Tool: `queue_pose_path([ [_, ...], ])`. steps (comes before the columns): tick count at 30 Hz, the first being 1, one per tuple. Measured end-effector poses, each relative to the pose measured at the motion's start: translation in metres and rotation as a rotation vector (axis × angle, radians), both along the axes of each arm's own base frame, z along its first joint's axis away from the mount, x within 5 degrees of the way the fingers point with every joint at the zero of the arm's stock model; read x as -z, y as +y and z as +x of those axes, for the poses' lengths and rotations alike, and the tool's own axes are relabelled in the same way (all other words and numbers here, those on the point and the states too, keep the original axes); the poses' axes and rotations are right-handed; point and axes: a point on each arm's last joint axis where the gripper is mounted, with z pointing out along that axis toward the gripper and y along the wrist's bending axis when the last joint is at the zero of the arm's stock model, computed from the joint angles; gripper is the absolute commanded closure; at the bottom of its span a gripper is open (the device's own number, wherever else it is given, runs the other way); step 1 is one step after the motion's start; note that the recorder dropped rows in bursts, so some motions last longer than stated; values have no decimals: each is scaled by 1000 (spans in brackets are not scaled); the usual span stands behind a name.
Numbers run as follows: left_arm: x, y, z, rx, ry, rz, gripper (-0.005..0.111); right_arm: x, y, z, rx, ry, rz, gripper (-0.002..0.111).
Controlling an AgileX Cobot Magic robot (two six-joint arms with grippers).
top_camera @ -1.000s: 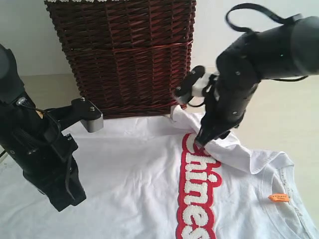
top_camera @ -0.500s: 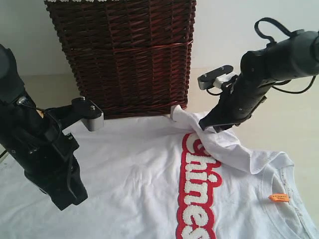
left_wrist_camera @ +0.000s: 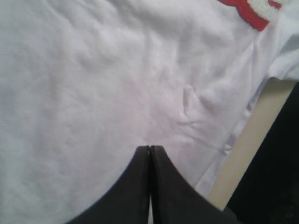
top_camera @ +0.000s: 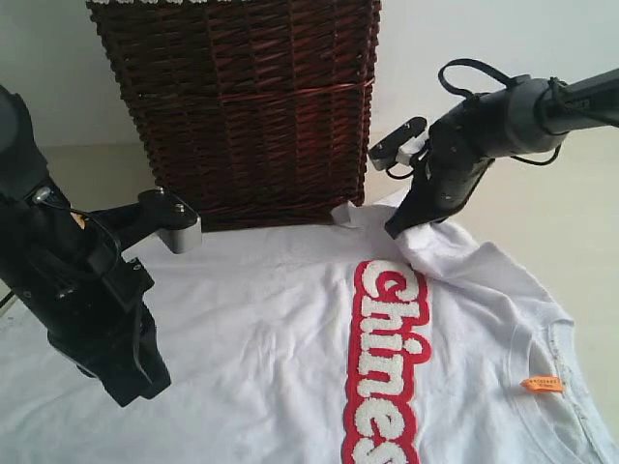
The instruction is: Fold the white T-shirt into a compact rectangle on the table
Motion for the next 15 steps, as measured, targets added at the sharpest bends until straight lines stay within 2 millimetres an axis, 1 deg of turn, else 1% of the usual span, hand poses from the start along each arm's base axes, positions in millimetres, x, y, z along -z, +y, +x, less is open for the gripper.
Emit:
queue_pose_path([
  [4, 0, 0, 0, 1, 2, 1, 107, 1, -8, 13, -31, -45, -156, 107],
  [6, 0, 0, 0, 1, 4, 1, 107, 2, -14, 17, -38, -58, -235, 103],
  [9, 0, 0, 0, -2, 5, 1, 107, -3, -19, 23, -51, -79, -325, 91],
  [11, 0, 0, 0, -2, 5, 1, 107, -7, -20, 26, -58, -97, -353, 79],
  [13, 0, 0, 0, -2, 5, 2, 107, -10, -21, 28, -39, -116, -351, 66],
  [14, 0, 0, -1, -1, 7, 2, 107, -11, -22, 29, -24, -124, -346, 61],
  [15, 0, 0, -1, -2, 10, 3, 107, -12, -21, 30, -7, -133, -336, 59],
])
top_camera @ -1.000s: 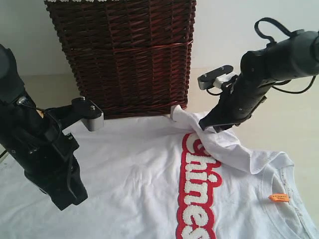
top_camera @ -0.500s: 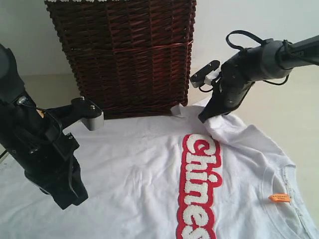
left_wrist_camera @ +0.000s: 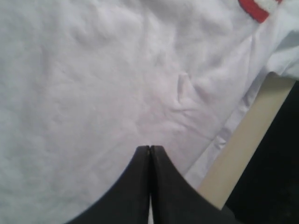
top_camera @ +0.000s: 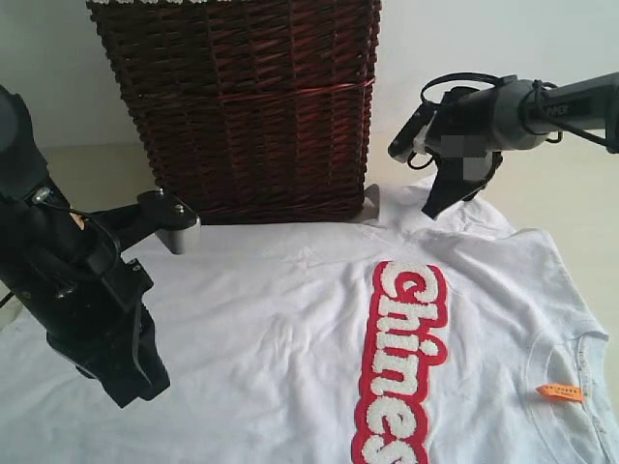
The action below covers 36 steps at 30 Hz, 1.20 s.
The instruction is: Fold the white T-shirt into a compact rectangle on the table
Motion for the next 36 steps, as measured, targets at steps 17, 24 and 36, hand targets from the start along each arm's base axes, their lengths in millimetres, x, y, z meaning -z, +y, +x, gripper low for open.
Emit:
queue_pose_path([
  [17, 43, -2, -21, 75, 191, 139, 107, 0, 30, -25, 6, 304, 374, 108],
  [24, 45, -1, -22, 76, 202, 145, 107, 4, 26, -32, 13, 374, 347, 108],
  [36, 50, 2, -28, 78, 241, 160, 107, 5, 10, -40, 50, 359, 200, 108],
])
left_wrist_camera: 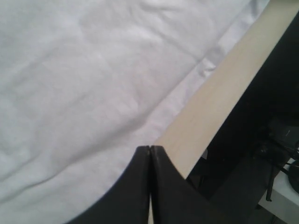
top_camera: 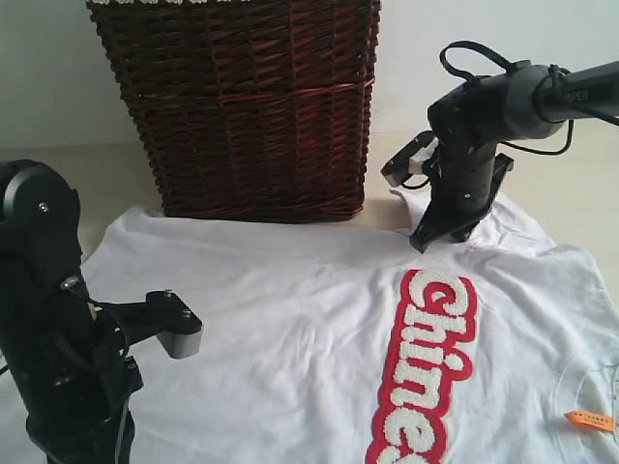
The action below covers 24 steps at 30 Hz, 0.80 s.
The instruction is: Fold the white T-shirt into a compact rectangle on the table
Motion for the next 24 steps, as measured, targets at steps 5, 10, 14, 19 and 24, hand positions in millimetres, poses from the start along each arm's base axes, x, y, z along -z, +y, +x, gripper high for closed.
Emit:
queue_pose_path([
  [5, 0, 0, 0, -5, 1, 1, 107, -1, 2, 9, 0, -103, 81, 108],
  [10, 0, 0, 0, -4, 3, 1, 107, -4, 9, 17, -5, -204, 176, 108],
  [14, 0, 0, -1, -3, 7, 2, 107, -4, 11, 19, -16, -235, 190, 108],
  [19, -2, -1, 1, -10, 4, 1, 107, -11, 14, 23, 14, -303, 245, 108],
  [24, -3, -2, 2, -19, 1, 2, 107, 6, 14, 33, 24, -283, 214, 108],
])
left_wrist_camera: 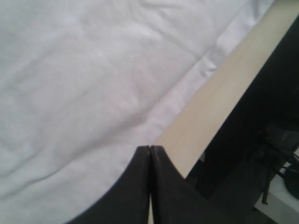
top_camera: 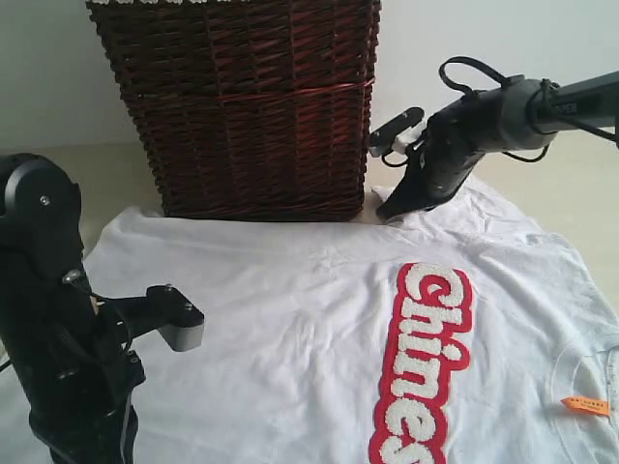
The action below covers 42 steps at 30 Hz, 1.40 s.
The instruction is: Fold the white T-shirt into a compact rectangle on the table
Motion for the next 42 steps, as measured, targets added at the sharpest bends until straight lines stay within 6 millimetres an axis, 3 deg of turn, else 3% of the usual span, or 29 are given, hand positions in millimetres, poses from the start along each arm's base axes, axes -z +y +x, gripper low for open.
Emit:
queue_pose_path([
  [7, 3, 1, 8, 12, -92, 7, 107, -9, -12, 14, 144, 44, 1, 108],
  [11, 5, 3, 16, 36, -187, 19, 107, -69, -6, 7, 137, 0, 113, 108],
  [13, 7, 4, 27, 60, -315, 36, 107, -100, -9, -6, 141, 40, 105, 108],
  [16, 6, 7, 43, 69, -482, 74, 107, -116, -18, -39, 133, 129, 61, 108],
  [19, 1, 16, 68, 48, -538, 134, 107, -126, -29, -89, 109, 252, 40, 108],
  [21, 2, 31, 82, 104, -520, 174, 107, -126, -34, -129, 14, 452, 4, 108],
  [23, 6, 38, 86, 144, -497, 190, 107, -122, -37, -153, -50, 569, -1, 108],
  [26, 11, 42, 86, 172, -468, 199, 107, -109, -45, -181, -93, 670, -43, 108],
  [31, 13, 41, 88, 192, -486, 180, 107, -73, -73, -222, -145, 812, -273, 108],
  [34, 13, 40, 89, 194, -500, 171, 107, -53, -85, -233, -210, 780, -375, 108],
  [42, 13, 39, 88, 187, -498, 166, 107, -20, -80, -224, -362, 516, -353, 108],
])
